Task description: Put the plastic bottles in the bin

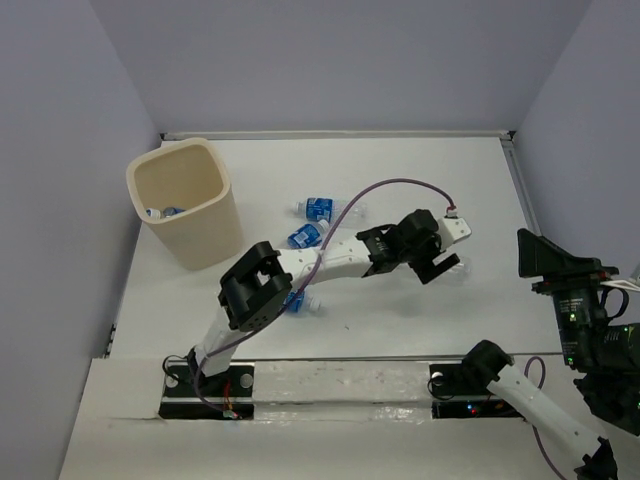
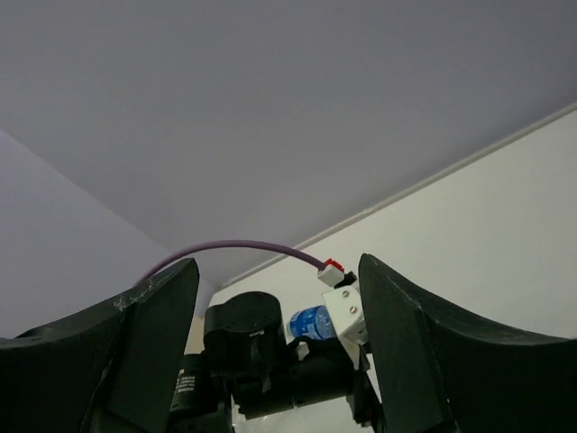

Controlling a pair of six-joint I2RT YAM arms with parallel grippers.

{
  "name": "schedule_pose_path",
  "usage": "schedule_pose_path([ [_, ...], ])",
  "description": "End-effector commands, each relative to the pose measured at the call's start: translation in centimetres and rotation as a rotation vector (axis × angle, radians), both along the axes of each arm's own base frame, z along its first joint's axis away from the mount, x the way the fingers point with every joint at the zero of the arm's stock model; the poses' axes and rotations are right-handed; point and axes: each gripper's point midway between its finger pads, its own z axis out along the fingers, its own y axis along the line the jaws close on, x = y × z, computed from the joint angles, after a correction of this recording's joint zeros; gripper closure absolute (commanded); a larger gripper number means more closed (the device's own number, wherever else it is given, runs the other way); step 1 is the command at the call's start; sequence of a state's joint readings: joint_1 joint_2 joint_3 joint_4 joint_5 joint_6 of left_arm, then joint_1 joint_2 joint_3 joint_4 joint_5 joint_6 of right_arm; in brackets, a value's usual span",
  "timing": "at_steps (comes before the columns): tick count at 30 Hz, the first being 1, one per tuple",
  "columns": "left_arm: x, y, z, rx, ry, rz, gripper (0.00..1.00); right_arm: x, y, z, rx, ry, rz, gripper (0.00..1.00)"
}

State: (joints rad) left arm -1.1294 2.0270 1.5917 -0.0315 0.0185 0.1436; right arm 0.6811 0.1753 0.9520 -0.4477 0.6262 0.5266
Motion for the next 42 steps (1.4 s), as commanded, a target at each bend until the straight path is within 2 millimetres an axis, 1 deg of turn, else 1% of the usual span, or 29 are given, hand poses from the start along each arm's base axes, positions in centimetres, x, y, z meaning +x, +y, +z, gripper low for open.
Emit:
schedule_pose_path([
  [1,1.1,-4.3,3.1,-0.084,-0.1,-0.13,0.01,-0.1,-0.6,-1.7,-0.068,0.056,-0.029,0.23],
  [4,1.2,-5.9,0.9,-0.052,-0.079,-0.18,0.01,-0.4,-0.8,-1.6,-0.081,0.05,-0.027,0.23],
  [5,1.2,-6.3,-1.6,-0.015,-0.057,-0.192,0.01,-0.5,-0.8,-1.6,-0.085,0.052,-0.024,0.23],
  [6,1.4,-7.3,-0.7,-0.037,-0.062,-0.205,0.01,-0.6,-0.8,-1.5,-0.085,0.049,-0.022,0.23],
  [7,1.1,-7.3,-3.9,0.022,-0.018,-0.224,0.01,-0.6,-0.7,-1.5,-0.09,0.047,-0.014,0.23],
  [10,1.1,-8.3,-5.5,0.047,0.012,-0.244,0.02,-0.5,-0.5,-1.6,-0.092,0.049,-0.006,0.23],
  [12,1.2,-8.3,-6.0,0.053,0.016,-0.237,0.1,-0.4,-0.3,-1.9,-0.099,0.054,-0.004,0.23],
  [14,1.1,-8.0,-6.0,0.043,0.013,-0.229,0.24,-0.3,0.0,-1.9,-0.107,0.055,0.008,0.23],
  [15,1.1,-7.9,-5.8,0.036,0.011,-0.228,0.29,-0.4,0.1,-1.8,-0.109,0.052,0.014,0.23],
  [16,1.2,-8.2,-3.8,-0.01,-0.012,-0.226,0.38,-0.5,0.2,-1.6,-0.11,0.046,0.023,0.23],
  [17,1.0,-7.8,-3.9,-0.008,-0.009,-0.223,0.42,-0.8,0.4,-1.1,-0.108,0.032,0.045,0.24],
  [19,1.0,-7.9,-0.7,-0.07,-0.043,-0.218,0.44,-0.9,0.8,-0.7,-0.114,0.021,0.067,0.24],
  [22,1.2,-7.2,2.3,-0.114,-0.066,-0.188,0.47,-0.7,1.9,-0.5,-0.157,0.022,0.108,0.24],
  [24,1.7,-6.1,5.9,-0.185,-0.087,-0.154,0.51,0.0,3.1,-1.1,-0.195,0.048,0.14,0.24],
  [25,1.8,-5.0,9.9,-0.251,-0.118,-0.139,0.51,0.2,3.5,-1.2,-0.207,0.053,0.153,0.24],
  [26,2.0,-4.1,11.7,-0.286,-0.129,-0.125,0.51,0.3,4.0,-1.4,-0.216,0.06,0.17,0.24],
  [27,2.2,-3.0,12.0,-0.315,-0.121,-0.105,0.51,0.5,4.9,-1.5,-0.231,0.067,0.206,0.24],
  [28,2.2,-1.2,16.6,-0.394,-0.16,-0.091,0.51,0.6,5.4,-1.7,-0.239,0.071,0.223,0.24],
  [31,4.8,4.0,21.7,-0.53,-0.188,0.005,0.51,0.8,7.3,-1.4,-0.249,0.054,0.3,0.25],
  [32,4.6,6.8,26.2,-0.621,-0.23,0.031,0.51,1.0,7.9,-1.1,-0.247,0.039,0.32,0.25],
  [33,5.6,10.7,29.5,-0.705,-0.257,0.1,0.51,1.4,9.1,-1.5,-0.263,0.047,0.358,0.26],
  [34,7.1,11.8,28.9,-0.706,-0.25,0.144,0.51,1.9,9.9,-1.8,-0.272,0.055,0.376,0.26],
  [35,6.8,14.8,32.2,-0.776,-0.281,0.186,0.51,2.4,11.1,-2.3,-0.279,0.058,0.41,0.25],
  [36,8.5,17.8,32.7,-0.787,-0.307,0.265,0.51,3.0,12.0,-2.8,-0.288,0.073,0.428,0.25],
  [37,8.0,20.5,34.9,-0.823,-0.341,0.306,0.51,4.4,13.7,-3.7,-0.307,0.105,0.459,0.24],
  [39,8.4,24.5,36.4,-0.857,-0.367,0.392,0.5,5.1,17.0,-5.1,-0.345,0.119,0.582,0.23],
  [40,9.9,28.1,36.3,-0.854,-0.395,0.475,0.5,5.5,18.5,-6.5,-0.364,0.139,0.639,0.23],
  [41,9.0,30.8,37.9,-0.9,-0.424,0.52,0.49,6.2,21.1,-7.8,-0.388,0.157,0.728,0.23],
  [42,9.6,32.8,37.3,-0.897,-0.432,0.58,0.49,6.6,22.2,-8.7,-0.402,0.175,0.77,0.24],
])
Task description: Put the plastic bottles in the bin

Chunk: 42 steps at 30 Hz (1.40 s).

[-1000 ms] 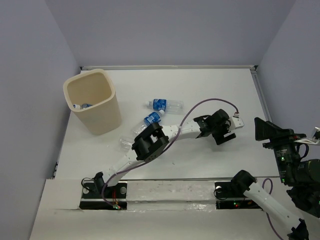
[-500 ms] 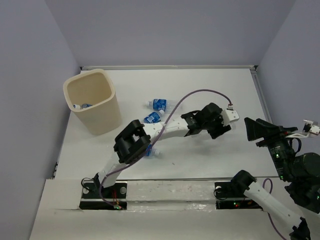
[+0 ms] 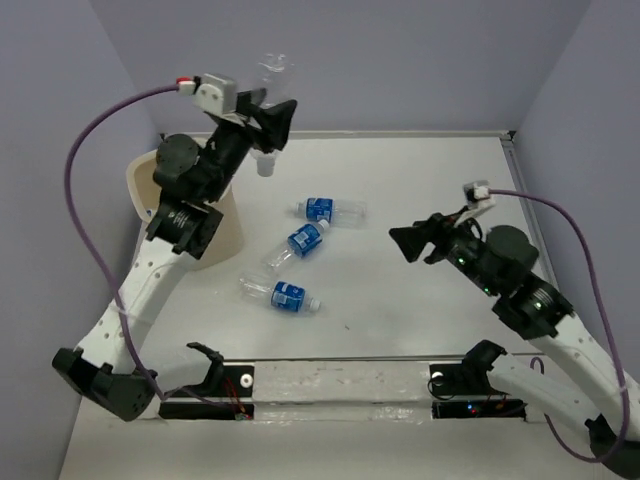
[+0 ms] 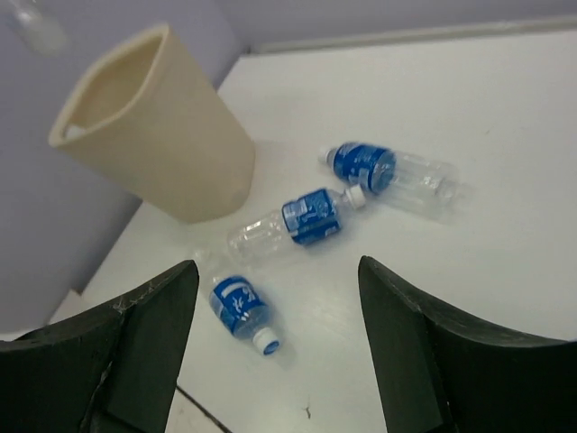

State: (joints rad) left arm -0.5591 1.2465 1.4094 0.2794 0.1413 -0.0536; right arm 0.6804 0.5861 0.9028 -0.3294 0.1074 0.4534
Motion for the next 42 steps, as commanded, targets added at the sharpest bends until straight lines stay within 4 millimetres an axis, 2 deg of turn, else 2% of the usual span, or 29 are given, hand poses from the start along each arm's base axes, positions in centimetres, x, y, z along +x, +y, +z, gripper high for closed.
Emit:
schedule_pose_path([
  [1,0.4,9.8,1.0,-0.143,0.011,0.217,0.49,1.4,8.9,-4.4,-0.079,0.066,0.33,0.24],
  [2,0.5,11.9,1.0,-0.164,0.014,0.282,0.49,1.9,9.6,-5.3,-0.106,0.082,0.349,0.24],
  [4,1.1,15.7,-0.3,-0.205,0.055,0.416,0.49,1.3,12.5,-7.1,-0.174,0.106,0.42,0.24],
  [5,1.1,18.6,-0.5,-0.231,0.056,0.51,0.49,1.3,13.7,-7.1,-0.213,0.095,0.441,0.24],
  [6,1.5,20.4,-1.5,-0.265,0.075,0.583,0.49,0.6,15.9,-9.4,-0.276,0.138,0.488,0.22],
  [7,1.2,22.1,-1.6,-0.284,0.064,0.641,0.49,0.4,17.3,-9.1,-0.302,0.125,0.512,0.21],
  [8,1.3,23.5,-2.0,-0.305,0.062,0.704,0.49,0.1,18.4,-9.6,-0.326,0.127,0.534,0.2],
  [9,1.4,24.4,-2.6,-0.312,0.068,0.739,0.49,0.1,19.9,-11.7,-0.375,0.16,0.551,0.17],
  [10,1.5,25.1,-2.7,-0.335,0.066,0.76,0.49,-1.0,21.3,-12.3,-0.398,0.16,0.591,0.17],
  [11,1.9,26.1,-3.2,-0.349,0.078,0.797,0.49,-1.2,22.5,-11.9,-0.412,0.14,0.612,0.16],
  [12,2.1,27.2,-3.7,-0.358,0.084,0.831,0.49,-1.4,23.4,-12.6,-0.44,0.14,0.615,0.16],
  [13,2.6,28.5,-4.3,-0.362,0.096,0.873,0.49,-2.3,24.8,-15.0,-0.503,0.165,0.648,0.15],
  [14,2.7,29.7,-4.8,-0.372,0.105,0.93,0.49,-2.1,25.9,-14.4,-0.525,0.13,0.647,0.15],
  [15,2.9,30.7,-5.6,-0.374,0.117,0.973,0.49,-2.0,26.9,-16.7,-0.583,0.153,0.656,0.14],
  [17,3.4,31.8,-6.9,-0.36,0.139,1.034,0.49,-2.7,28.2,-17.9,-0.655,0.132,0.687,0.14],
  [18,3.3,32.6,-7.7,-0.363,0.143,1.076,0.48,-1.7,29.0,-17.2,-0.665,0.109,0.657,0.14],
  [19,3.5,32.8,-8.3,-0.361,0.148,1.092,0.48,-2.0,29.6,-17.7,-0.686,0.104,0.674,0.14],
  [20,3.5,33.2,-8.8,-0.364,0.15,1.114,0.47,-1.6,29.9,-19.4,-0.736,0.114,0.682,0.14],
  [21,3.7,33.3,-10.0,-0.357,0.167,1.123,0.46,-1.9,30.5,-19.8,-0.75,0.108,0.693,0.14],
  [22,3.8,33.4,-9.9,-0.367,0.149,1.126,0.45,-1.6,31.1,-19.2,-0.751,0.092,0.696,0.14],
  [23,3.9,33.5,-10.2,-0.364,0.148,1.133,0.44,-1.4,31.5,-20.3,-0.78,0.09,0.705,0.14],
  [26,4.8,33.9,-11.8,-0.337,0.167,1.155,0.43,-0.9,32.4,-20.1,-0.79,0.071,0.709,0.14],
  [29,5.3,33.9,-13.3,-0.332,0.19,1.162,0.38,-0.7,33.1,-21.0,-0.836,0.048,0.721,0.14],
  [30,5.3,33.9,-13.7,-0.335,0.19,1.16,0.36,-0.4,33.1,-22.1,-0.865,0.053,0.715,0.14],
  [33,5.3,33.8,-14.4,-0.337,0.196,1.155,0.1,-0.3,33.5,-23.4,-0.912,0.056,0.713,0.14],
  [34,5.2,33.7,-14.2,-0.343,0.192,1.151,0.01,-0.2,33.5,-23.8,-0.924,0.057,0.712,0.14],
  [37,4.7,33.2,-13.5,-0.364,0.185,1.12,0.01,-0.3,34.2,-24.6,-0.944,0.049,0.719,0.14],
  [39,4.0,32.2,-12.1,-0.392,0.163,1.074,0.01,-0.1,34.7,-24.3,-0.939,0.038,0.721,0.14],
  [42,2.5,30.8,-9.6,-0.417,0.13,1.016,0.01,-0.3,35.4,-25.1,-0.955,0.035,0.735,0.15],
])
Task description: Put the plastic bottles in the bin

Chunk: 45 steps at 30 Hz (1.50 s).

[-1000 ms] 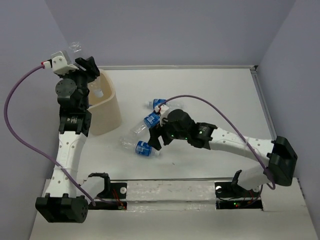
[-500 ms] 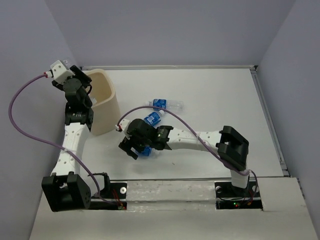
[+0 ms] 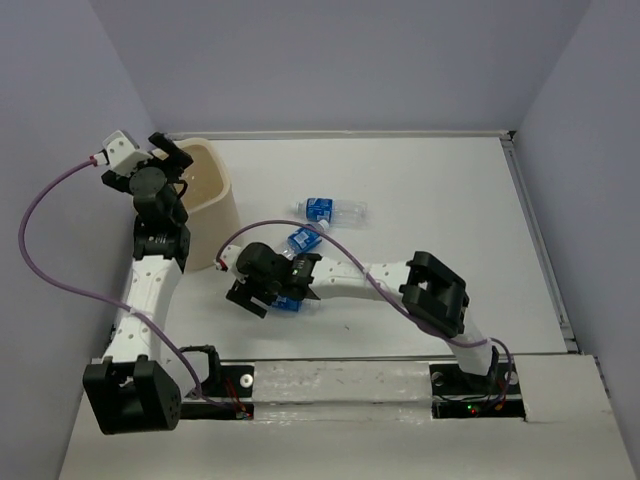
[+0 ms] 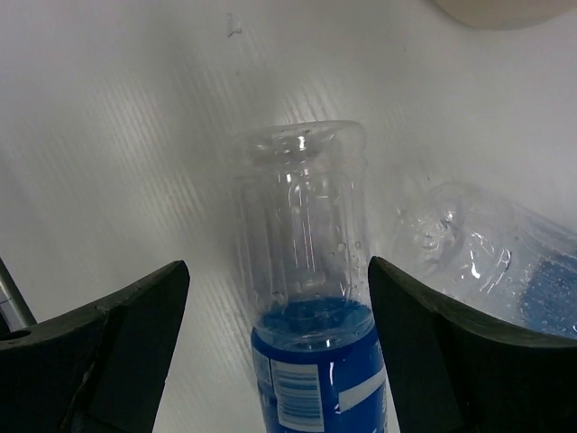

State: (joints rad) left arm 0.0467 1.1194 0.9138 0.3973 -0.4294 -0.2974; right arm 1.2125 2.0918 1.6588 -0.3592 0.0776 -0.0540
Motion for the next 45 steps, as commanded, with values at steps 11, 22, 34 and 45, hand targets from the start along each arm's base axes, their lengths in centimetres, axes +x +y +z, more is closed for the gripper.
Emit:
schedule_pose_path([
  [11,-10.2,-11.5,10.5,-0.014,-0.194,-0.594,0.01,-0.2,3.1,-1.8,-0.043,-0.048,0.029,0.19],
  [22,-17.5,-15.1,9.8,0.024,-0.172,-0.804,0.01,-1.1,4.4,-0.8,-0.01,-0.038,0.028,0.7],
  [34,-28.9,-20.0,19.6,0.141,-0.436,-1.144,0.01,-0.4,3.9,28.7,0.69,-0.19,-0.023,0.81],
  [45,-30.7,-20.2,18.4,0.154,-0.445,-1.208,0.01,7.5,3.4,46.3,1.349,-0.311,-0.005,0.84],
])
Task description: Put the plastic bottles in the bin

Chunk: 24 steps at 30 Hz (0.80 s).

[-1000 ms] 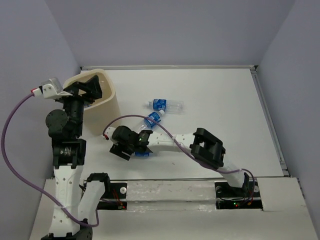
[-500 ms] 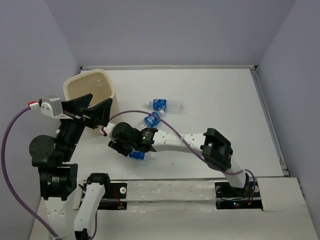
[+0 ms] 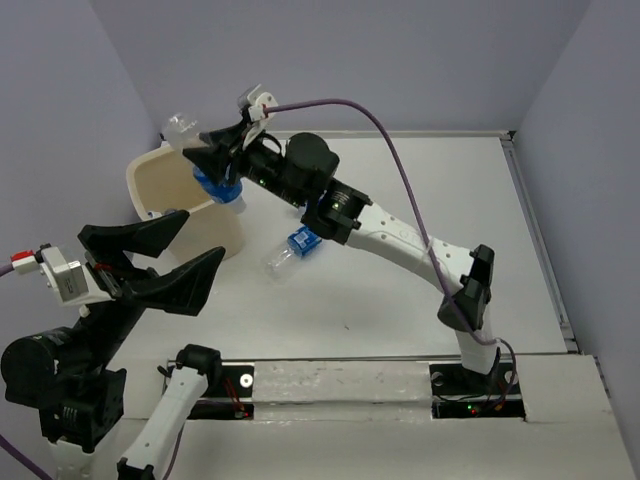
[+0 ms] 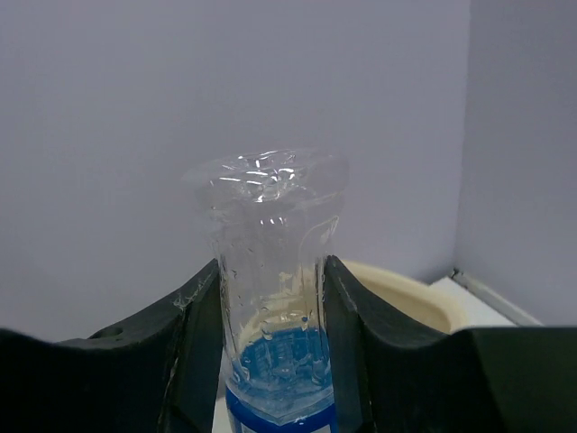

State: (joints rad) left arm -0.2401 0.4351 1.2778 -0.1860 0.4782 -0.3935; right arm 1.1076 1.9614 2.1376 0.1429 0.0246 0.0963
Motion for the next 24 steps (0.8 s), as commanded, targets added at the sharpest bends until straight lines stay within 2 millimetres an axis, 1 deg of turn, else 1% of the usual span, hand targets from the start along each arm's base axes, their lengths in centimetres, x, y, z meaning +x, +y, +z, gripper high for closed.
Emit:
schedule_pose_path([
  [1,0.3,0.0,-1.5,0.032,0.015,0.0,0.01,2.1,1.7,3.5,0.252,-0.056,0.108,0.85],
  [2,0.4,0.1,-1.6,0.028,0.019,0.007,0.01,2.0,0.6,6.7,0.353,-0.103,0.121,0.84],
  [3,0.5,0.1,-1.9,0.031,0.022,0.009,0.01,1.9,0.9,7.2,0.386,-0.123,0.135,0.84],
  [4,1.0,0.0,-2.6,0.035,0.042,0.012,0.01,3.5,2.5,4.7,0.379,-0.11,0.13,0.83],
  [5,1.3,0.1,-2.9,0.041,0.048,0.018,0.01,3.7,2.8,4.7,0.408,-0.122,0.132,0.83],
  [6,1.5,0.2,-3.2,0.038,0.052,0.024,0.01,3.4,2.0,6.4,0.479,-0.155,0.136,0.83],
  [7,1.9,0.1,-3.8,0.041,0.065,0.026,0.01,4.6,3.5,3.9,0.469,-0.132,0.12,0.83],
  [8,1.9,0.2,-4.1,0.045,0.064,0.033,0.01,5.5,3.3,3.6,0.488,-0.135,0.104,0.83],
  [9,2.3,0.2,-4.5,0.045,0.076,0.038,0.01,6.0,4.0,2.3,0.492,-0.104,0.111,0.83],
  [10,2.4,0.3,-4.6,0.047,0.077,0.046,0.01,6.8,4.1,1.4,0.487,-0.088,0.108,0.83],
  [11,2.5,0.3,-4.8,0.047,0.081,0.051,0.01,6.9,4.4,0.8,0.486,-0.071,0.115,0.82],
  [12,2.6,0.5,-4.9,0.048,0.081,0.061,0.01,7.1,4.7,0.1,0.48,-0.057,0.119,0.78],
  [13,2.9,0.4,-5.1,0.048,0.087,0.06,0.01,7.2,5.2,-1.0,0.455,-0.05,0.124,0.55],
  [14,3.1,0.3,-5.3,0.047,0.093,0.06,0.01,7.1,5.6,-1.4,0.429,-0.05,0.13,0.27],
  [15,3.1,0.2,-5.4,0.047,0.097,0.056,0.01,6.9,5.6,-1.3,0.413,-0.055,0.139,0.27],
  [16,3.4,0.1,-5.7,0.047,0.105,0.055,0.01,6.7,6.0,-2.0,0.383,-0.053,0.153,0.09],
  [17,3.6,0.0,-5.8,0.049,0.112,0.051,0.01,5.9,5.0,0.1,0.388,-0.072,0.156,0.05],
  [18,3.7,-0.1,-6.0,0.044,0.121,0.046,0.01,5.7,4.5,0.7,0.374,-0.09,0.146,0.03],
  [19,3.8,-0.2,-6.1,0.044,0.129,0.046,0.01,5.8,4.7,-0.4,0.337,-0.072,0.139,0.03],
  [20,4.1,-0.3,-6.3,0.043,0.141,0.043,0.01,6.1,3.8,0.1,0.326,-0.076,0.126,0.03],
  [21,4.2,-0.4,-6.3,0.04,0.148,0.039,0.01,4.7,1.6,3.4,0.359,-0.097,0.128,0.03],
  [22,4.6,-0.7,-6.5,0.031,0.169,0.029,0.01,5.9,1.2,1.1,0.309,-0.057,0.112,0.03],
  [23,4.8,-0.9,-6.7,0.029,0.176,0.015,0.01,5.8,0.3,1.3,0.304,-0.045,0.111,0.04],
  [24,5.1,-1.3,-7.1,0.032,0.185,0.0,0.01,5.2,-2.8,4.1,0.342,-0.052,0.103,0.05],
])
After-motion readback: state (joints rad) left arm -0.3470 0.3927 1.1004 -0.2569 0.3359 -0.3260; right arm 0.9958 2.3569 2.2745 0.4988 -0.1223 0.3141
